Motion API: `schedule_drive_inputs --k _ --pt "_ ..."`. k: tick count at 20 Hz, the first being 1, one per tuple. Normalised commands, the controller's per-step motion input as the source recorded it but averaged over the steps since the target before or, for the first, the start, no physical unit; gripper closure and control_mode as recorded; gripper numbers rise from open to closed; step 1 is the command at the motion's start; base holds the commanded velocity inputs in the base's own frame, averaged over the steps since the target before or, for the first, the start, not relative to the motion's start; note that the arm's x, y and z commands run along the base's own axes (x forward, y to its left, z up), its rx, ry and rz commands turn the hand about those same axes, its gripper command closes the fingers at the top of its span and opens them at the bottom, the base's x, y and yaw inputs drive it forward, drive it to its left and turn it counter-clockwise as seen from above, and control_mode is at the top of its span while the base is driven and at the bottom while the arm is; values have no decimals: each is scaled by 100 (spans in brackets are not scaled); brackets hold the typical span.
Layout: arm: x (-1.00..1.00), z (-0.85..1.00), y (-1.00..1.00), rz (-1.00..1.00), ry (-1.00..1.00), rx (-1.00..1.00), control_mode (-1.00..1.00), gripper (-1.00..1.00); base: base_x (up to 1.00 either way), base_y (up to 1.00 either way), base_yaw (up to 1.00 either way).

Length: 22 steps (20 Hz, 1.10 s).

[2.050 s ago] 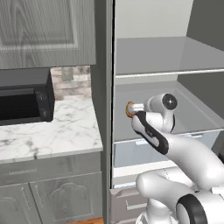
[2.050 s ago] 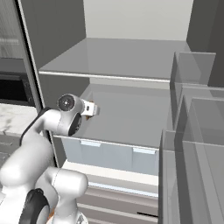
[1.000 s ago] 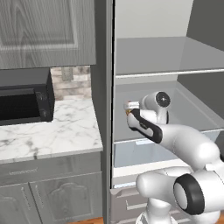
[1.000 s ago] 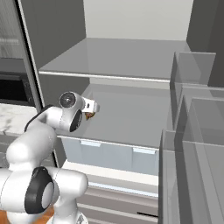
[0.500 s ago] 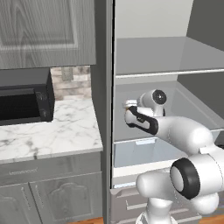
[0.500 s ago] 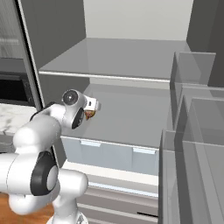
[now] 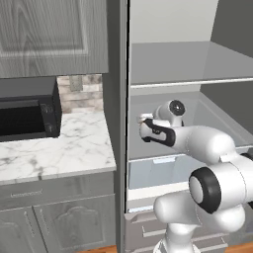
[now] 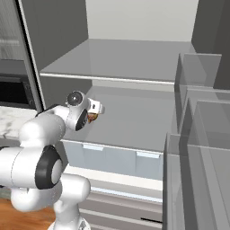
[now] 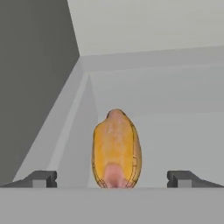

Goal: Gather the lime and eggplant from the fridge and place them on a tray on the dining counter. Then gather the chicken drumsticks from the fridge and place them on the other tray.

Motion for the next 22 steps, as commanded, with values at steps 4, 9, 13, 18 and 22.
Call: schedule_drive_inputs --k 4,9,13,18,22 --pt "19 -3 0 0 4 0 -100 -100 0 0 0" --pt "18 0 0 0 7 0 -100 -100 0 0 0" --pt "14 0 0 0 9 0 -100 -100 0 0 0" --pt "12 0 0 0 9 0 -100 -100 0 0 0" --pt "9 0 0 0 9 0 -100 -100 0 0 0"
